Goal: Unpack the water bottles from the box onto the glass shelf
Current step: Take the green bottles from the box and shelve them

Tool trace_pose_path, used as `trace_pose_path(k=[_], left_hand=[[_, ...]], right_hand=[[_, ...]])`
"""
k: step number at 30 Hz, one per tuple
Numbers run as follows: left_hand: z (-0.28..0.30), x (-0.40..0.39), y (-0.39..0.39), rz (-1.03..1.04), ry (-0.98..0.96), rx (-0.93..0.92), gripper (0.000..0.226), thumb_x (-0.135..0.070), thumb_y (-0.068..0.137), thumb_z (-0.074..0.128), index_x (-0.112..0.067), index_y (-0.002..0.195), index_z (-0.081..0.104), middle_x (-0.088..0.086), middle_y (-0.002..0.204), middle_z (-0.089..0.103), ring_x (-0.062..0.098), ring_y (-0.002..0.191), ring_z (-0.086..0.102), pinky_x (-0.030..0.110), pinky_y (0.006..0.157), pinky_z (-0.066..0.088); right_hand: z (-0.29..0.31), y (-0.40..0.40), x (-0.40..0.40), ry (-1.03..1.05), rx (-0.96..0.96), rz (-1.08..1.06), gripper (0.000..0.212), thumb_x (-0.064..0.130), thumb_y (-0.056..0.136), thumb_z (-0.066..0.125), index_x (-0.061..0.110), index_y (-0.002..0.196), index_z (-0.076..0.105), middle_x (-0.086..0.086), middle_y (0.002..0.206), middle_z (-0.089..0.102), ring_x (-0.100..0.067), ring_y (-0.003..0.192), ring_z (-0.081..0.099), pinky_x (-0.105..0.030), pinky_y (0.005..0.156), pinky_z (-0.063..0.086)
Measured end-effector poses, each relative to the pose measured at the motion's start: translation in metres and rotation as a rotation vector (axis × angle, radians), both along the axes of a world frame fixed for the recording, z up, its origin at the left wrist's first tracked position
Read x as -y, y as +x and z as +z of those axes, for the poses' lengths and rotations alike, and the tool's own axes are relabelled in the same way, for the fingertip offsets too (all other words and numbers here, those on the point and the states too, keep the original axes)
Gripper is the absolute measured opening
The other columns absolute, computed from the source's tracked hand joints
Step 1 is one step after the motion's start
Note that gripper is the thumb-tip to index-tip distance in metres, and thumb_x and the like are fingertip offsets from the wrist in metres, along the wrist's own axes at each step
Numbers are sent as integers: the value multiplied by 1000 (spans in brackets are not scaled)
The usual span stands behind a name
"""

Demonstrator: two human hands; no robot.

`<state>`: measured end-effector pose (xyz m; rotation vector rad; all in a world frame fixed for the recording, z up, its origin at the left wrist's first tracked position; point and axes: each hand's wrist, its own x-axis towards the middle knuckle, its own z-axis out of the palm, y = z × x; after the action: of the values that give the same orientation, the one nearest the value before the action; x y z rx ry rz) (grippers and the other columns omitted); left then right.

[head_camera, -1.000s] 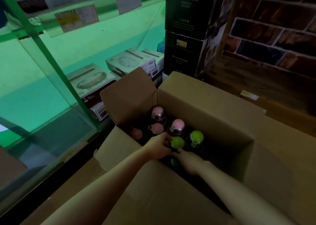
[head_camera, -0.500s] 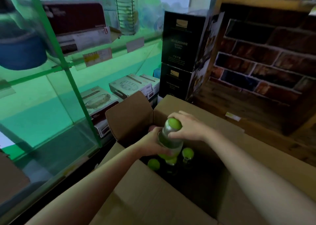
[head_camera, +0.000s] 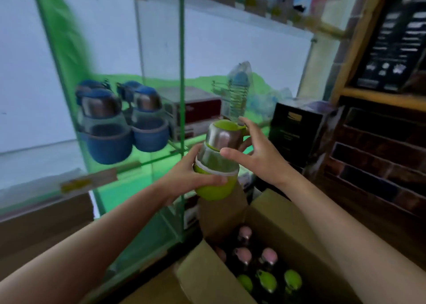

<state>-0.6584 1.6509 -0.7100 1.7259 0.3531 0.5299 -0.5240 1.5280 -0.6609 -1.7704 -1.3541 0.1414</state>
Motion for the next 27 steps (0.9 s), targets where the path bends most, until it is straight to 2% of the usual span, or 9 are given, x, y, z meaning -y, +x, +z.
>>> trace_pose_path(k=[4, 7, 12, 14, 16, 17, 20, 23, 27], left_hand=[[42, -26, -55, 72, 8, 79, 85, -30, 46, 86, -27, 123, 50, 1, 115, 68, 18, 105, 67, 39, 90, 55], [67, -46, -99, 137, 15, 132, 88, -28, 49, 84, -23, 129, 47, 4, 118, 67, 21, 107, 66, 39, 90, 55], [89, -82, -177, 273, 75, 159, 89, -25, 52, 84, -20, 132, 45, 8, 125, 63, 25, 113, 63, 44, 94, 52], [88, -101, -207, 327, 67, 150, 91, -25, 51, 84, -21, 133, 44, 8, 125, 62, 26, 113, 63, 45, 94, 52], [83, -118, -228, 370, 50, 115, 97, -29, 47, 87, -22, 133, 43, 8, 125, 62, 27, 112, 63, 46, 92, 53], [78, -127, -236, 398, 40, 95, 101, -32, 43, 89, -22, 132, 43, 9, 124, 62, 27, 110, 63, 44, 90, 54], [61, -147, -247, 518, 17, 49, 105, -33, 39, 87, -18, 132, 41, 8, 121, 60, 23, 105, 64, 34, 82, 57], [51, -163, -243, 576, 46, 8, 106, -41, 39, 87, -16, 132, 41, 0, 115, 61, 13, 100, 63, 22, 74, 54], [40, -184, -227, 632, 37, -32, 67, -20, 72, 80, -15, 128, 42, -2, 109, 62, 3, 88, 59, 11, 60, 49]], right_hand=[[32, -46, -39, 97, -20, 175, 103, 61, 59, 75, 35, 142, 20, 18, 116, 50, -3, 98, 56, -9, 75, 45], [50, -81, -69, 123, 32, 254, 80, 64, 59, 70, 47, 128, 31, 12, 121, 50, 2, 100, 56, -12, 75, 47], [62, -145, -121, 170, 57, 352, 53, 39, 80, 70, 36, 125, 42, 8, 109, 43, -1, 88, 55, -1, 69, 41], [58, -174, -146, 165, 39, 393, 51, 37, 81, 69, 28, 125, 46, 6, 107, 53, -10, 90, 60, -9, 78, 45], [50, -196, -172, 118, 15, 401, 57, 41, 81, 68, 16, 125, 43, -4, 112, 62, -21, 99, 63, -31, 88, 51], [45, -205, -185, 83, 27, 393, 57, 43, 82, 67, 12, 123, 42, -9, 115, 63, -25, 103, 62, -37, 90, 49], [29, -224, -211, -20, 38, 368, 43, 36, 89, 61, 6, 118, 49, -13, 118, 61, -28, 108, 59, -34, 90, 45], [18, -230, -227, -54, 72, 341, 43, 35, 93, 53, 10, 129, 49, -16, 125, 54, -28, 116, 50, -31, 94, 38], [10, -231, -250, -178, 106, 222, 53, 45, 98, 37, 26, 146, 27, -22, 139, 33, -38, 128, 39, -41, 105, 35]])
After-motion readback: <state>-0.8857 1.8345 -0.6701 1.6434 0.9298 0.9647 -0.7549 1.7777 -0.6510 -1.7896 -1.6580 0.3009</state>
